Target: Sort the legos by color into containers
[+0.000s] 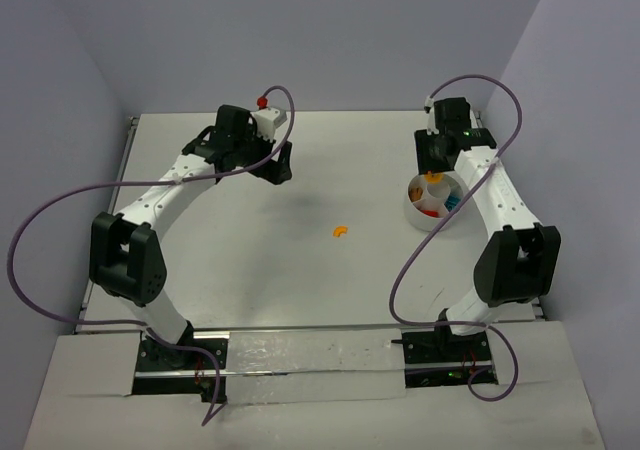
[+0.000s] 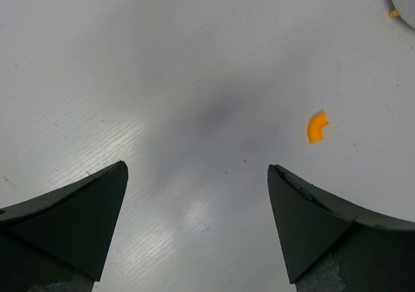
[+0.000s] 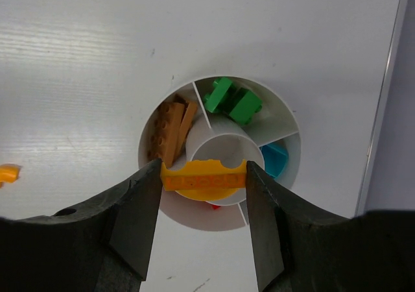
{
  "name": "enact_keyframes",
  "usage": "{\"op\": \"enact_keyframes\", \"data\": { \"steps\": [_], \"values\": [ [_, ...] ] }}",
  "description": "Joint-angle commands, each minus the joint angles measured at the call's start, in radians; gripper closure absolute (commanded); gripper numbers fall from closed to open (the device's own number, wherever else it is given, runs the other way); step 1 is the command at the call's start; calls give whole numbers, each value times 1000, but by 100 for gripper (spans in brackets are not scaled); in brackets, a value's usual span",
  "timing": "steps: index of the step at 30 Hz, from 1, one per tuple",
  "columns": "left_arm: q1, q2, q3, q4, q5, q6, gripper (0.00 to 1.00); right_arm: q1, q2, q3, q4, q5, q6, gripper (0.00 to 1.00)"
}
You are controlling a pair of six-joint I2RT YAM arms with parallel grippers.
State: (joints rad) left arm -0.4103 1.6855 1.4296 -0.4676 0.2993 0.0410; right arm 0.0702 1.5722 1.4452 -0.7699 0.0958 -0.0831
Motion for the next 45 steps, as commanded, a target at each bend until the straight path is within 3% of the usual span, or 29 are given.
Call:
{"op": "enact_keyframes", "data": {
  "steps": [1,23,26,29,34,45],
  "values": [
    [2,8,54,11,0,-7,1,-13,9,-26,53,65,2,46],
    [2,42,86,1,-3,-6,1,-35,40,-65,57,78,-12,27],
    [3,36,84,-2,0,-1,1,-34,14,-39,35,10,-17,25],
    [4,24,69,3,16,2,1,-21,-42,-24,13,-194,-50,24],
    [18,-19,41,30,69,-31,1,61,-71,5,-44,-338,-110,22],
    [108,-53,35,23,87,-120,1,417,113,-6,-77,-229,-17,26]
  ]
}}
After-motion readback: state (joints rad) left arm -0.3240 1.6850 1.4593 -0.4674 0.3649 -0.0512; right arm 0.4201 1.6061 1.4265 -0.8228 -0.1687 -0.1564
